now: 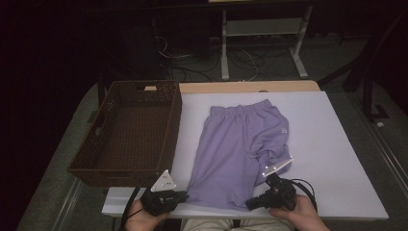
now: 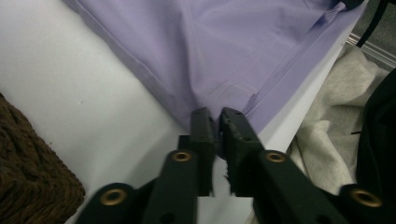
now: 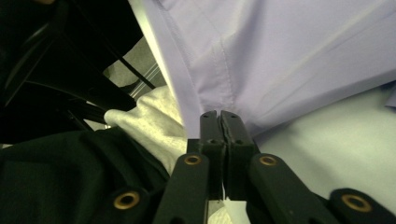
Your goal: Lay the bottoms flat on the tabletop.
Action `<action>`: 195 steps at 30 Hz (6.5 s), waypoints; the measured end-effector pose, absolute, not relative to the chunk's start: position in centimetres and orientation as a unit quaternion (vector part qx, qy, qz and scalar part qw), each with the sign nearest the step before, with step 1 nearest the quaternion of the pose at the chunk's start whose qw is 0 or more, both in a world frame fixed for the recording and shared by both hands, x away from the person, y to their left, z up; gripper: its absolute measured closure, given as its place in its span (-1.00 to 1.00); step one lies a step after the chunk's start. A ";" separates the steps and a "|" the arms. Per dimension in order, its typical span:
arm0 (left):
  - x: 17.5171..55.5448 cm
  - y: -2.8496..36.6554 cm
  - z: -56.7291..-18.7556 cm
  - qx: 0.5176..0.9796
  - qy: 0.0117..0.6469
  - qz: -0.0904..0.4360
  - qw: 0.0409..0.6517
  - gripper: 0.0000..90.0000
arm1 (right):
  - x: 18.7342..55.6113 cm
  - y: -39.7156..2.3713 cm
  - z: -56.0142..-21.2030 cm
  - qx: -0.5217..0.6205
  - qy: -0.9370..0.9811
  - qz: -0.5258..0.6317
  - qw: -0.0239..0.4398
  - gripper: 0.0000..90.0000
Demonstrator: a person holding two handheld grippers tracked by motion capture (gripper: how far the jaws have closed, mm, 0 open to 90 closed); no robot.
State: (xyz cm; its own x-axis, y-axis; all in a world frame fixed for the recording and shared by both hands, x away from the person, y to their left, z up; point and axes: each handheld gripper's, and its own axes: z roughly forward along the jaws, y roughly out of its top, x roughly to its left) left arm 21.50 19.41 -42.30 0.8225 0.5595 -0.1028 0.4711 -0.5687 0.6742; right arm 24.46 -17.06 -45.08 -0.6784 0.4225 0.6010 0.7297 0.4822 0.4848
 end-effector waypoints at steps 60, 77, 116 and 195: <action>25.3 3.0 -40.1 0.892 0.154 0.007 0.424 0.10 | 34.0 -30.8 -43.4 -0.507 -0.753 -0.413 -0.072 0.18; 26.8 2.1 -41.1 0.889 0.167 0.002 0.427 0.15 | 37.3 -28.5 -45.1 -0.479 -0.794 -0.371 -0.049 0.94; 29.2 -5.1 -44.3 0.933 0.111 0.063 0.337 0.59 | 34.0 -34.6 -43.2 -0.553 -0.720 -0.417 -0.042 0.95; 23.8 -0.3 -43.0 0.917 0.065 -0.063 0.389 0.99 | 21.4 -35.0 -42.7 -0.566 -0.728 -0.386 0.017 0.95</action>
State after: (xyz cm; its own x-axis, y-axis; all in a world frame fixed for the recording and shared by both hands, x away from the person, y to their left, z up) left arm 23.80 -0.25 -42.95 0.9836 0.0704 -0.1659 0.1682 -0.6892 0.7047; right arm 21.42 -35.02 -42.71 -0.3583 0.8112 0.4621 0.8374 0.0604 0.5433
